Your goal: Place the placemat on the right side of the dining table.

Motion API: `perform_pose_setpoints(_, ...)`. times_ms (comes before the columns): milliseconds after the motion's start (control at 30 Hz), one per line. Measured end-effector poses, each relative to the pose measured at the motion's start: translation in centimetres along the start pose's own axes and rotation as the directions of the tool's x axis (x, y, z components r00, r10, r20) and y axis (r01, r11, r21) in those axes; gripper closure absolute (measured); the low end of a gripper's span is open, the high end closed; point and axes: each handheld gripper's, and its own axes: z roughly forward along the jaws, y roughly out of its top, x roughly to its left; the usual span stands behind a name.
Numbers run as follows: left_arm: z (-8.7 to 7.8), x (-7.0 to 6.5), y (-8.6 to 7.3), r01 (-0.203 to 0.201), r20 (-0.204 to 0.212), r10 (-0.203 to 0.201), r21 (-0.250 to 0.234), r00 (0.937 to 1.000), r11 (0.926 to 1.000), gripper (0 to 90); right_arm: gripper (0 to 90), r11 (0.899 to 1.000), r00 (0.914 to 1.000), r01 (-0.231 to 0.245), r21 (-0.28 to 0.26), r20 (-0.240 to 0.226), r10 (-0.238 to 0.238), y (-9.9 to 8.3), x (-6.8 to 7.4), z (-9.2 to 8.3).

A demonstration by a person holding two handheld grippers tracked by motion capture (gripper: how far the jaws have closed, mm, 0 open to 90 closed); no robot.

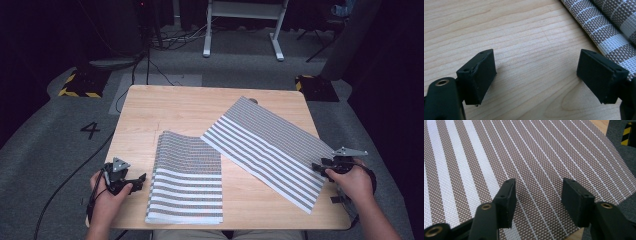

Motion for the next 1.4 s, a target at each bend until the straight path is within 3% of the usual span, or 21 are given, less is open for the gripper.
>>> perform_pose_setpoints(267, 0.0, 0.0, -0.1, 0.007, -0.005, -0.007, -0.003, 1.0, 1.0, 16.0, 62.6, 1.0, 0.9998, -0.015, -0.001, 0.014, 0.015, -0.1, 0.9, -0.2)
perform_pose_setpoints(433, -0.1, 0.0, -0.1, 0.005, -0.006, -0.005, -0.004, 1.0, 1.0, 16.2, 81.4, 0.999, 0.9992, -0.035, 0.008, 0.019, 0.034, -0.3, 1.8, -0.6)
perform_pose_setpoints(567, -0.1, 0.0, -0.1, 0.004, -0.006, -0.004, -0.002, 1.0, 1.0, 16.3, 87.9, 0.999, 0.9992, -0.014, 0.037, 0.039, 0.012, 0.2, 2.5, -0.7)
perform_pose_setpoints(633, -0.1, 0.0, -0.1, 0.004, -0.006, -0.004, -0.002, 1.0, 1.0, 16.2, 88.9, 0.999, 0.998, -0.031, 0.014, 0.055, 0.03, 0.3, 2.6, -1.0)
perform_pose_setpoints(733, -0.1, 0.0, -0.1, 0.006, -0.005, -0.006, -0.003, 1.0, 1.0, 16.2, 89.3, 0.992, 0.991, -0.12, -0.051, 0.055, 0.122, 0.0, 3.0, -2.2)
perform_pose_setpoints(867, 0.0, 0.0, -0.1, 0.005, -0.004, -0.005, -0.003, 1.0, 1.0, 16.1, 89.3, 0.981, 0.9792, -0.184, -0.063, 0.076, 0.188, -0.7, 3.7, -4.4)
perform_pose_setpoints(933, 0.0, 0.0, -0.1, 0.005, -0.004, -0.005, -0.003, 1.0, 1.0, 16.1, 89.2, 0.974, 0.9746, -0.208, -0.088, 0.065, 0.214, -1.1, 4.1, -5.6)
perform_pose_setpoints(1033, 0.0, 0.0, 0.0, 0.004, -0.002, -0.004, -0.002, 1.0, 1.0, 16.1, 88.8, 0.966, 0.9679, -0.245, -0.083, 0.037, 0.248, -2.1, 4.9, -7.2)
perform_pose_setpoints(1200, -0.1, 0.0, 0.0, -0.003, -0.016, 0.003, -0.006, 0.9999, 1.0, 17.0, 86.8, 0.971, 0.9729, -0.23, -0.063, 0.009, 0.231, -4.2, 6.9, -8.9)
perform_pose_setpoints(1400, -0.1, 0.0, 0.0, -0.005, -0.018, 0.005, -0.009, 0.9998, 1.0, 17.2, 83.2, 0.979, 0.9791, -0.203, -0.013, -0.021, 0.202, -6.2, 9.4, -9.5)
